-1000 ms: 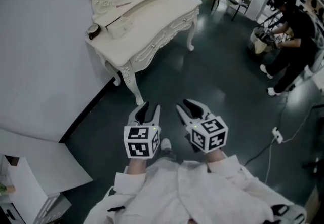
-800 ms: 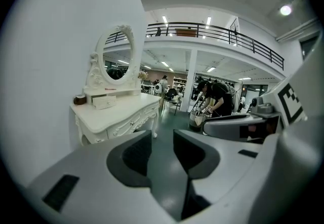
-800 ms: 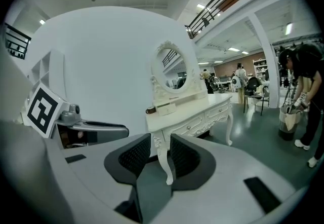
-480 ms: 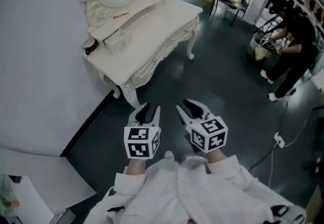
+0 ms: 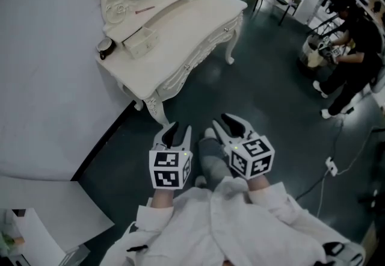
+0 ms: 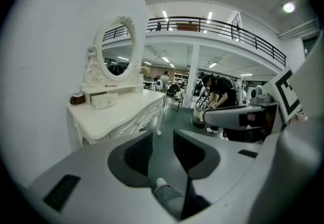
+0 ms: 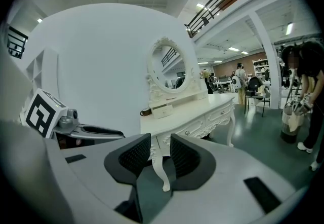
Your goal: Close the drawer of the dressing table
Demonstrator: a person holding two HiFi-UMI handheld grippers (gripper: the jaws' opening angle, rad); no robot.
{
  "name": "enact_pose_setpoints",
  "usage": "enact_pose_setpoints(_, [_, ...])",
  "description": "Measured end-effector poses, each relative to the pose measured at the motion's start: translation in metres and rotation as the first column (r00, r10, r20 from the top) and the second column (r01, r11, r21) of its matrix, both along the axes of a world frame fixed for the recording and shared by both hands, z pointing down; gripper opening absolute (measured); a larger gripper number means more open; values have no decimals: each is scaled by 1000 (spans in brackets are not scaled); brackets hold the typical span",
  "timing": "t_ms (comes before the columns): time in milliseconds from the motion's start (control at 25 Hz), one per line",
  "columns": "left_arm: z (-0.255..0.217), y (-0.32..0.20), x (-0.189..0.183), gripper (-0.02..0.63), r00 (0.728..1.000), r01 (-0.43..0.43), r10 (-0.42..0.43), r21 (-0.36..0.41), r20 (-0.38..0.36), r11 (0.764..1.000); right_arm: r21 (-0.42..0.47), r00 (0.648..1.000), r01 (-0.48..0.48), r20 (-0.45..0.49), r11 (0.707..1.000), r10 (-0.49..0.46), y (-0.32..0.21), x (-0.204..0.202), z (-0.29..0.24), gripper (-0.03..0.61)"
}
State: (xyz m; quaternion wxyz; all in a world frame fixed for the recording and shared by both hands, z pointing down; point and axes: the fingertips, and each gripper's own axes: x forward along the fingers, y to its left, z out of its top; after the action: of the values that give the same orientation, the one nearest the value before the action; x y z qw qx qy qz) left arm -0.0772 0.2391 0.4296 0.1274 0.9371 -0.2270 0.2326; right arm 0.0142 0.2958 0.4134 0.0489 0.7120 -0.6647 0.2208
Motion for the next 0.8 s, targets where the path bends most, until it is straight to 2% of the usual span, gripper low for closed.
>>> enact_pose_setpoints(440, [6, -89, 23, 123, 990, 137, -137, 2, 28, 991, -13, 992, 122, 5, 992, -122, -95, 38, 6, 98])
enact_pose_setpoints(800, [-6, -179, 67, 123, 966, 259, -259, 6, 23, 966, -22, 957, 291, -9, 956, -291, -193, 78, 0, 98])
